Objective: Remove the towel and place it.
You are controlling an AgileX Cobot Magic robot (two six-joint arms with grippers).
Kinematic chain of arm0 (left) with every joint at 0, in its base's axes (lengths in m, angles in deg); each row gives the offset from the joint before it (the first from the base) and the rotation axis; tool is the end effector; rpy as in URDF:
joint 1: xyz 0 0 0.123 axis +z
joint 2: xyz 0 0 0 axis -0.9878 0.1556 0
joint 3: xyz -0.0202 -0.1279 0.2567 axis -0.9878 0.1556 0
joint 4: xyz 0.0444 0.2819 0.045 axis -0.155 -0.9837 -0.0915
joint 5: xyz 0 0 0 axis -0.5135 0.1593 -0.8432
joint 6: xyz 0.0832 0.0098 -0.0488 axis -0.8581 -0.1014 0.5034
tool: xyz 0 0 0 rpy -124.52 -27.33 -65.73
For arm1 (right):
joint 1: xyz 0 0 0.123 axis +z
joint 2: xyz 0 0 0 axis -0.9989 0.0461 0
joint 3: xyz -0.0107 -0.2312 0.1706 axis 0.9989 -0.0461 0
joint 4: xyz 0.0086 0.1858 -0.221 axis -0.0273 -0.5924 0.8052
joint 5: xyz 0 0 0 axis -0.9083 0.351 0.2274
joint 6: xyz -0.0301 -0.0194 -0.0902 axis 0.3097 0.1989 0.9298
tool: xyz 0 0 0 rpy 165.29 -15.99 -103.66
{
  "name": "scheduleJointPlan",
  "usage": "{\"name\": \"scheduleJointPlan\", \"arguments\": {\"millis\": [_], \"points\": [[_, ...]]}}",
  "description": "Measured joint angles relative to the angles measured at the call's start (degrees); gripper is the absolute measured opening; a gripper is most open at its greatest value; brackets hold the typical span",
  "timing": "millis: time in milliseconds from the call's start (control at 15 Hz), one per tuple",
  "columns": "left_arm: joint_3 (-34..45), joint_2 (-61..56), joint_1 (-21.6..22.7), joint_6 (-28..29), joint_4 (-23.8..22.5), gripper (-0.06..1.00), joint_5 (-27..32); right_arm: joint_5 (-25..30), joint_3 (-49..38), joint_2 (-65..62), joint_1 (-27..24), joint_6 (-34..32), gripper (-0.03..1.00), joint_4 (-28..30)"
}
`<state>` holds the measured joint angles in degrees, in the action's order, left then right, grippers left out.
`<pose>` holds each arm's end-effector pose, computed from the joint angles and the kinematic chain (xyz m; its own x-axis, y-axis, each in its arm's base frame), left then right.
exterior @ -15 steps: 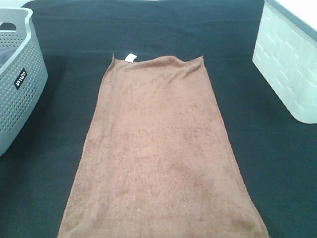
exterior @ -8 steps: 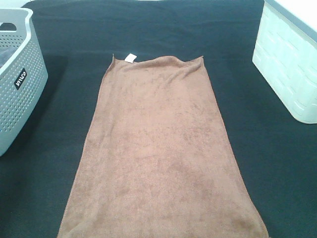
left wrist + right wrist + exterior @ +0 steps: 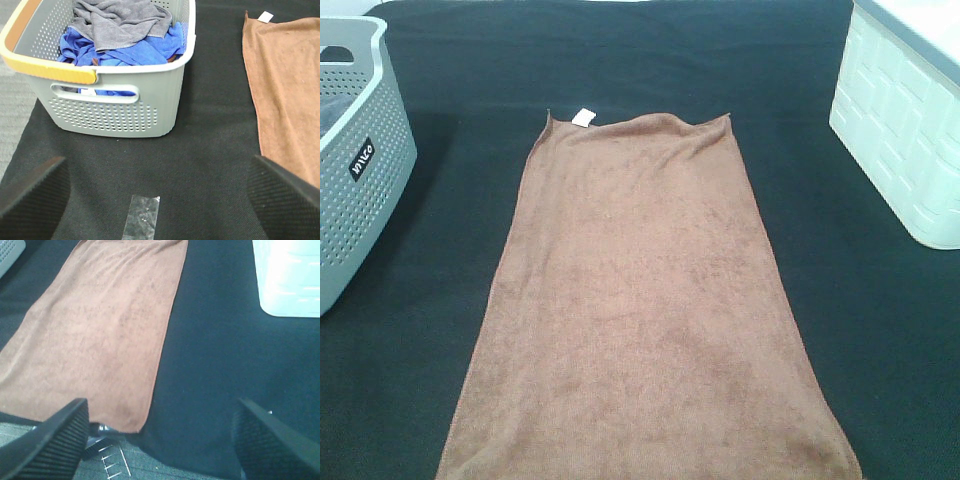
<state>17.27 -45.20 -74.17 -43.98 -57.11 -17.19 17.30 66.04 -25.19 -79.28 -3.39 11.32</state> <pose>0.0424 0.0040 0.3386 -0.4771 -0.0767 -0.8755 -0.1188 0.9927 -0.0222 0.0141 0.0198 0.3206 -0.5271 -0.0036 -0.8498 -0.2554 0.9544 0.1544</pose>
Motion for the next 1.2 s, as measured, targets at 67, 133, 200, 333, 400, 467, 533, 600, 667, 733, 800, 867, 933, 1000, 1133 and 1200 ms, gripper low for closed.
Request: {"name": "scheduleJointPlan", "arguments": {"millis": [67,133,200,333,400,467,533,600,667,733,800,867,933,1000,1133,1200], "points": [[1.09,-3.44,0.0,-0.74,0.0,0.88,0.17,0.86,-0.92,-2.23,0.0,0.0,0.76,0.29],[2.18,-6.99,0.0,-1.95,0.0,0.88,0.11,1.09,-1.95,-3.38,0.0,0.86,0.76,0.86],[3.5,-9.74,0.0,-2.81,-0.34,0.88,0.11,1.09,-3.21,-3.72,0.0,1.55,0.76,1.43],[6.3,-10.54,0.0,-3.27,-0.4,0.88,0.34,1.32,-4.58,-3.72,0.0,2.58,0.76,1.89],[6.3,-10.54,0.0,-3.27,-0.4,0.88,0.34,1.32,-4.58,-3.72,0.0,2.58,0.76,1.89],[8.31,-10.54,0.0,-3.32,-0.34,0.88,0.11,0.34,-4.81,-3.72,0.0,2.81,0.76,1.89],[9.85,-10.54,0.0,-2.98,-0.4,0.88,-0.57,-2.01,-5.33,-3.72,0.0,3.5,0.76,2.01],[10.14,-10.54,0.0,-1.72,-0.74,0.88,-1.26,-5.79,-6.19,-3.72,0.0,4.81,0.76,2.01],[10.14,-10.54,0.0,-1.38,-1.26,0.88,-1.49,-7.16,-6.76,-3.72,0.0,5.1,0.76,2.01],[10.14,-10.54,0.0,-1.26,-1.43,0.88,-1.6,-7.45,-7.16,-3.72,0.0,5.27,0.76,2.12],[10.14,-10.54,0.0,-1.15,-1.49,0.88,-1.78,-7.51,-7.28,-3.72,0.0,5.33,0.76,2.52],[10.14,-10.54,0.0,-1.15,-1.49,0.88,-1.78,-7.56,-7.33,-3.72,0.0,5.33,0.76,2.98],[10.14,-10.54,-0.4,-1.15,-1.49,0.88,-1.78,-7.62,-7.33,-3.72,0.0,5.33,0.76,3.04],[10.14,-10.54,-1.66,-1.09,-1.55,0.88,-1.78,-7.68,-7.33,-3.72,0.0,5.33,0.76,3.04],[10.14,-10.54,-4.93,-1.09,-1.55,0.88,-1.78,-7.68,-7.33,-3.72,0.0,5.5,0.76,3.32],[10.14,-10.54,-6.02,-1.09,-1.55,0.88,-1.78,-7.68,-7.33,-3.72,0.0,5.67,0.76,4.41]]}}
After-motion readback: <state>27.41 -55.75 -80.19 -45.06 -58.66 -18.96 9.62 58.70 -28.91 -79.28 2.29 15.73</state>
